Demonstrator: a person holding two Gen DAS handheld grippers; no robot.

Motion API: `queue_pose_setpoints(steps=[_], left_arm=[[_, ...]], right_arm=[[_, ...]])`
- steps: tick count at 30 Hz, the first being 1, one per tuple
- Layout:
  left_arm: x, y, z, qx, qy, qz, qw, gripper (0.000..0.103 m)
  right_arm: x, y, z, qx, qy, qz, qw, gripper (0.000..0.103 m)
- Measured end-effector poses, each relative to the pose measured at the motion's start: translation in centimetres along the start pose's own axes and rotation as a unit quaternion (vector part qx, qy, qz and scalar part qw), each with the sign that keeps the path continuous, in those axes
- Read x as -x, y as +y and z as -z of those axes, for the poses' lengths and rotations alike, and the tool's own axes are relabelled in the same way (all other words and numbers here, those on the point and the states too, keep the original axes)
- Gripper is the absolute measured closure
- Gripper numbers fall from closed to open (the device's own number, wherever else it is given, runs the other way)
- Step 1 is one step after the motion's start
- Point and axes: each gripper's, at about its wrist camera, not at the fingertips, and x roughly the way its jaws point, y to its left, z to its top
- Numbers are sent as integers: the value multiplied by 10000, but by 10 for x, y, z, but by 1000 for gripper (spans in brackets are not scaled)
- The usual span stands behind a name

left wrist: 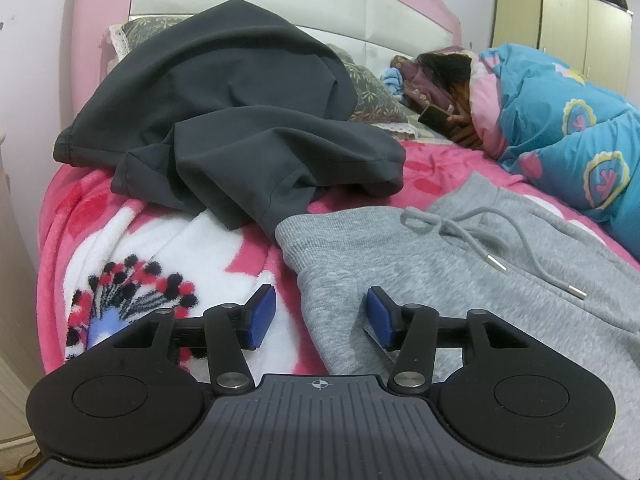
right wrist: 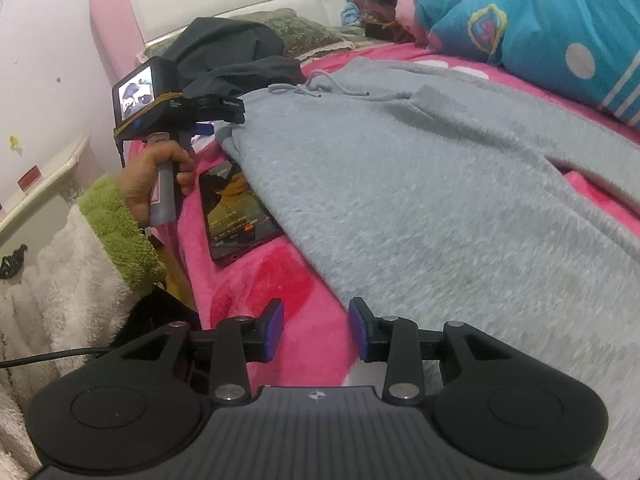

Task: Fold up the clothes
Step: 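Move the open right gripper toward the side edge of the grey sweatpants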

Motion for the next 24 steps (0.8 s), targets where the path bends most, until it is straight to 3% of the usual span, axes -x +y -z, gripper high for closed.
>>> queue_pose_setpoints(steps=[24], left_arm=[[-1, -1, 0, 18, 5, -47, 10000, 49]], right_arm=[[-3, -1, 10, -339, -16, -312, 9989, 53]])
